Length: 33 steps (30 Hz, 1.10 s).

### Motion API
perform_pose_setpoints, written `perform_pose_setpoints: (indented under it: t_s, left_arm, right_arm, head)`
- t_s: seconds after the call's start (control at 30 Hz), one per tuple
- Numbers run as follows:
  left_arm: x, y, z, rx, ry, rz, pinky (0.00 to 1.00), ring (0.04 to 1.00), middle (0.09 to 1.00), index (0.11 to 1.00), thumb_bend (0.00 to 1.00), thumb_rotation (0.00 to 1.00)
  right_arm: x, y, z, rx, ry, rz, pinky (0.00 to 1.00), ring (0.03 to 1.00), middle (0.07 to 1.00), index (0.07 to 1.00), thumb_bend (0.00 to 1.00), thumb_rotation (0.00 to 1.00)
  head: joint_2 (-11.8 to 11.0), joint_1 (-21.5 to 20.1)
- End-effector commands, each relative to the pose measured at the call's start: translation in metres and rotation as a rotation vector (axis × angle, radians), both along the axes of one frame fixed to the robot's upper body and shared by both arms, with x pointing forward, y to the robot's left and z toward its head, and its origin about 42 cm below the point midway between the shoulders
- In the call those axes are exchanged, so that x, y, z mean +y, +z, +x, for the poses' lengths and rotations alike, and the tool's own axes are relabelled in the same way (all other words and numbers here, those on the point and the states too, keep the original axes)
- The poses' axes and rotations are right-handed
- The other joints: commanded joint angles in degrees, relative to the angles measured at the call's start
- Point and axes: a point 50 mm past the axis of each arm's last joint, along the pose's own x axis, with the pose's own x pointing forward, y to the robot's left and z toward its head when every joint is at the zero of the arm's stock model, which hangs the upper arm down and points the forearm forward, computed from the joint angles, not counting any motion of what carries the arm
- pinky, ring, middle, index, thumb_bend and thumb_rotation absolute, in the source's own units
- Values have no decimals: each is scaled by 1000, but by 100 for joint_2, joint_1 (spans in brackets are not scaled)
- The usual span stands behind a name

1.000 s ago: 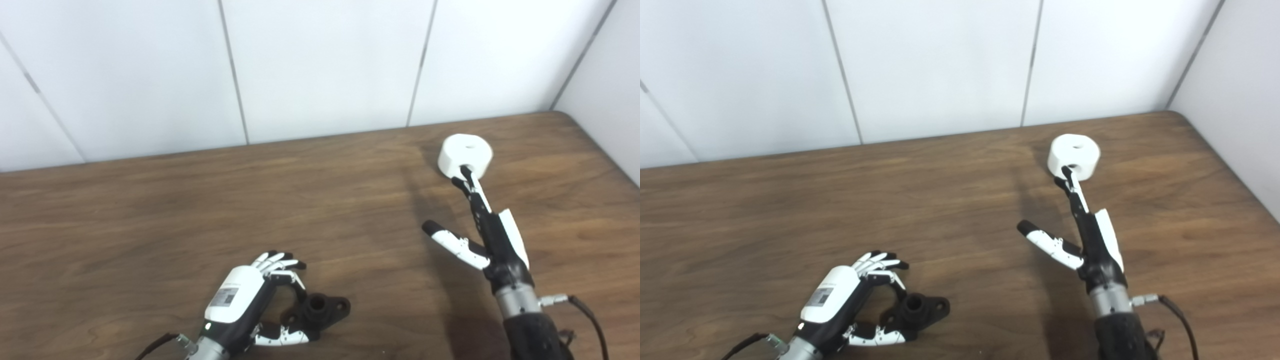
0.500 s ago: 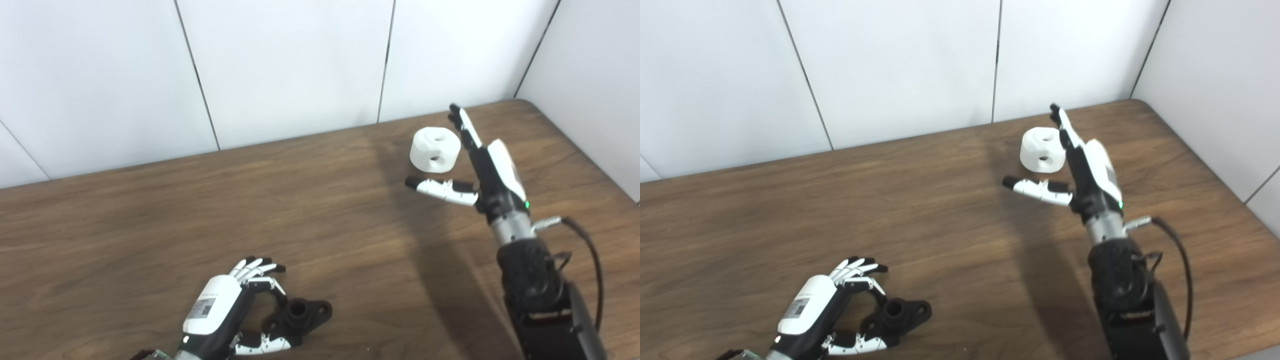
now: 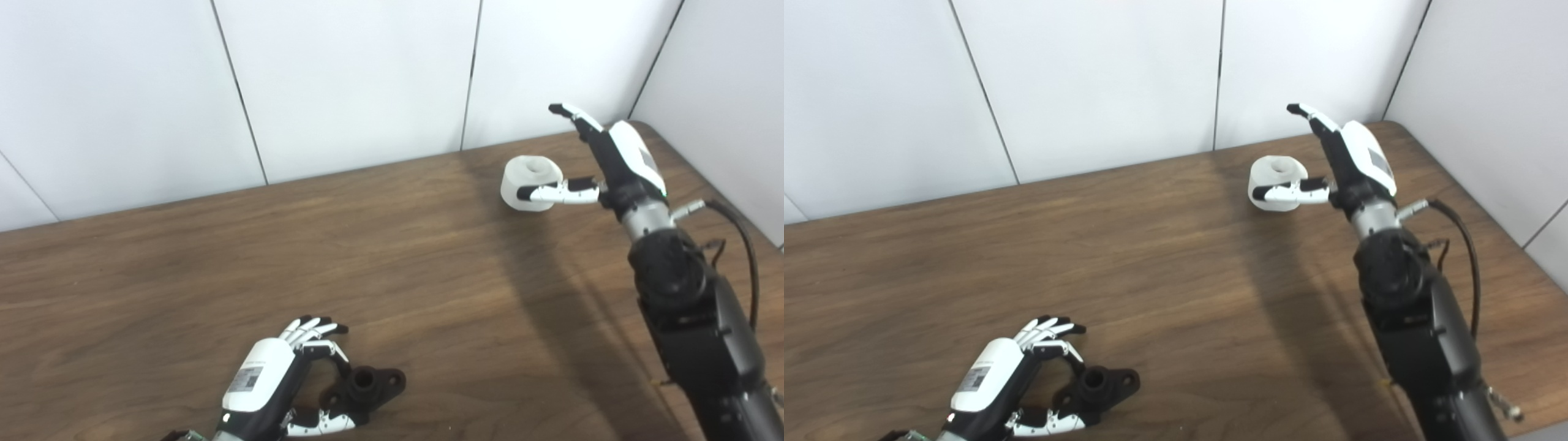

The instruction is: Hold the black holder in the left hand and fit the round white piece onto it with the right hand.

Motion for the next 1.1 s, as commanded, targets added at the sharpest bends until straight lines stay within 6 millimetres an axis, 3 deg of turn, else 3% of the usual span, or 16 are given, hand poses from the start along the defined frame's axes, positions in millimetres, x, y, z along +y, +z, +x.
perform_pose_setpoints:
  t_s: [0.0, 0.2, 0.5, 0.77, 0.9, 1.07]
  left_arm:
    - [6, -23, -18, 152, -1, 80, 924, 915, 845, 487, 516, 54]
    - [3, -21, -18, 145, 15, 73, 911, 908, 839, 486, 516, 54]
    - [-1, -17, -19, 142, 29, 93, 914, 907, 834, 487, 515, 55]
    - [-3, -16, -21, 140, 31, 94, 913, 902, 827, 487, 515, 54]
    - [-2, -17, -21, 135, 31, 101, 906, 902, 824, 487, 515, 53]
    - [0, -19, -20, 142, 34, 102, 905, 903, 825, 487, 515, 52]
  right_arm:
    - [-7, 23, 9, -30, 3, -59, 910, 974, 932, 872, 818, 265]
    - [-21, 30, 32, 53, 3, -140, 933, 992, 933, 862, 909, 229]
    - [-31, 29, 62, 168, -1, -237, 987, 1000, 948, 876, 933, 246]
    - [-36, 30, 72, 263, -3, -258, 999, 1000, 948, 894, 946, 229]
    - [-38, 27, 76, 276, -19, -222, 929, 989, 923, 887, 953, 242]
    - [-43, 23, 80, 285, -31, -222, 913, 984, 914, 881, 943, 258]
  head:
    - [9, -9]
    - [51, 46]
    - [119, 90]
    - [124, 168]
    - [88, 122]
    - [-14, 37]
